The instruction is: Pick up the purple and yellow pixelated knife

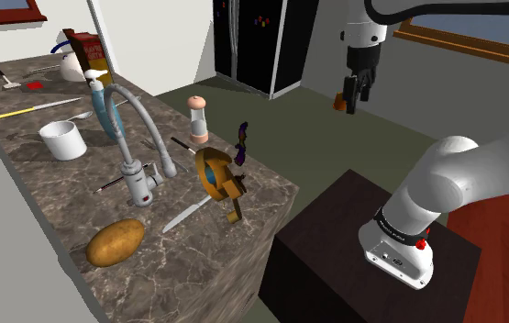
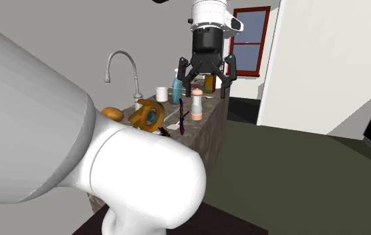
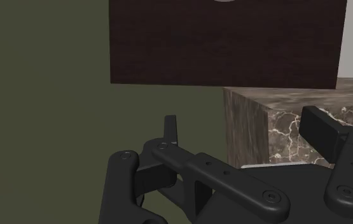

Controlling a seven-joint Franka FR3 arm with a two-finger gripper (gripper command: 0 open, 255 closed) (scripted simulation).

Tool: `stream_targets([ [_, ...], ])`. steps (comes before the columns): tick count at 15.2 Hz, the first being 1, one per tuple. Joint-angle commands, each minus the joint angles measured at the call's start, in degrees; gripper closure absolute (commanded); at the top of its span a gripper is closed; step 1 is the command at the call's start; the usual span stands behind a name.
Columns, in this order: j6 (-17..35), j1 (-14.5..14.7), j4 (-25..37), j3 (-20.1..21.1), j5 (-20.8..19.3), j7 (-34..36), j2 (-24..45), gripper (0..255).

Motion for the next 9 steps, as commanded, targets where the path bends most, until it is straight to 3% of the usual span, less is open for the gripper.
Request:
stream_targets([
  [1,0.0,0.0,0.0,0.0,0.0,0.0,0.0,0],
  [9,-0.9,2.2,14.9,4.5,4.8,5.6,24.6,0],
])
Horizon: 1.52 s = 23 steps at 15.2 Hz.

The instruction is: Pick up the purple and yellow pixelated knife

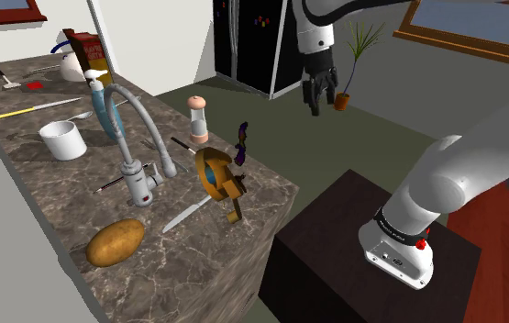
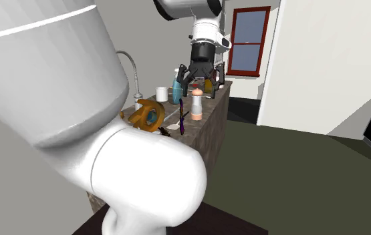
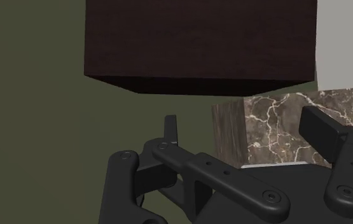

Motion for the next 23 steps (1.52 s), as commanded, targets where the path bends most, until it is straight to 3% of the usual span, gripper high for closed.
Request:
stream_targets([
  [1,-1.1,0.7,4.1,1.2,1.2,1.6,5.8,0],
  [12,-10.6,4.1,33.6,4.5,4.9,8.3,39.5,0],
  [16,-16.6,5.8,48.2,5.2,6.1,10.6,52.9,0],
  [19,-22.9,7.3,62.5,5.6,7.1,12.6,64.4,0],
  [23,-21.2,7.4,61.6,5.5,6.9,12.4,65.3,0],
])
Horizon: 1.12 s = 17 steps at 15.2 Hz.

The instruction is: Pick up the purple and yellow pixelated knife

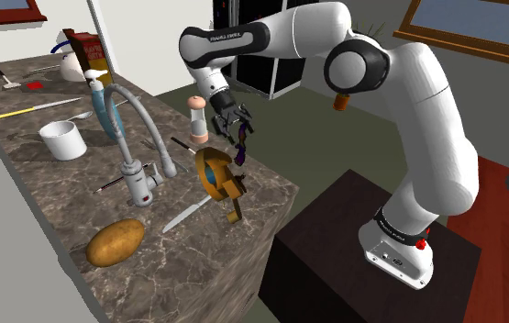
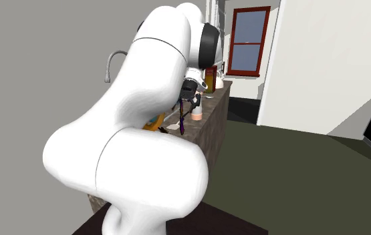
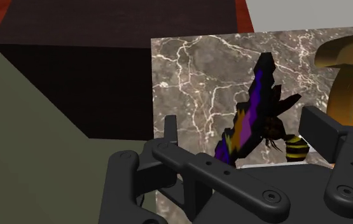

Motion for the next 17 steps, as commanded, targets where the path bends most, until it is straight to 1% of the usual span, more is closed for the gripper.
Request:
stream_targets([
  [1,1.1,0.1,-0.5,0.0,-0.1,-0.1,0.7,0],
  [4,3.2,0.1,-1.8,-0.1,-0.3,-0.4,1.6,0],
  [6,3.2,0.1,-1.8,-0.1,-0.3,-0.4,1.5,0],
  [7,3.3,0.1,-2.0,-0.1,-0.3,-0.5,1.4,255],
  [15,3.3,0.1,-2.0,-0.1,-0.3,-0.4,1.4,255],
  [17,2.7,0.1,-1.4,-0.1,-0.2,-0.3,1.3,255],
])
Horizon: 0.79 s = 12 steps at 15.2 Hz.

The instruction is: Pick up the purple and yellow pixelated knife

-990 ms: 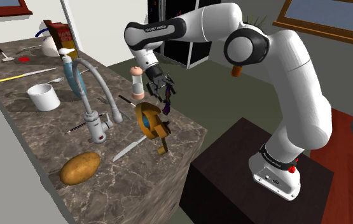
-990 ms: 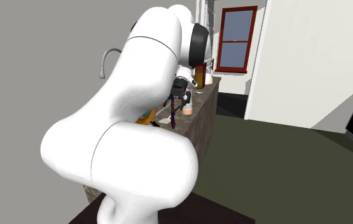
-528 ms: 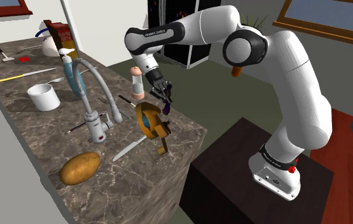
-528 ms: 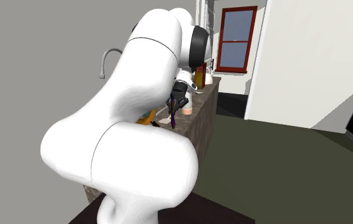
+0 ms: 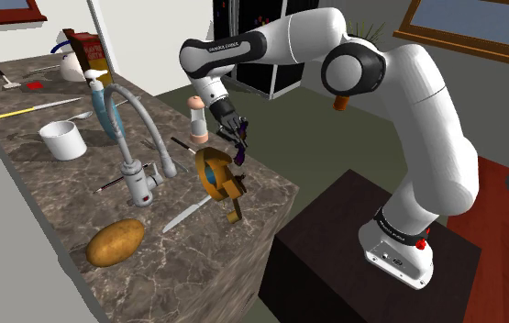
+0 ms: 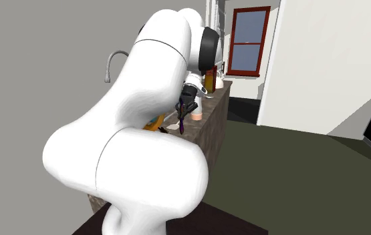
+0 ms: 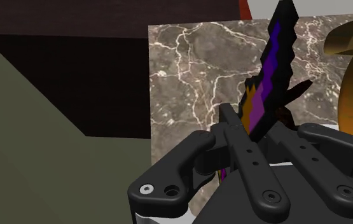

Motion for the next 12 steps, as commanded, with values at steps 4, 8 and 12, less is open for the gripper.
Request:
stream_targets([
  [4,-2.7,0.0,1.7,0.1,0.3,0.4,-1.0,255],
  [8,-5.3,-0.1,3.6,0.3,0.5,0.9,-1.7,255],
  [12,-8.0,-0.1,6.0,0.4,0.8,1.3,-2.1,255],
])
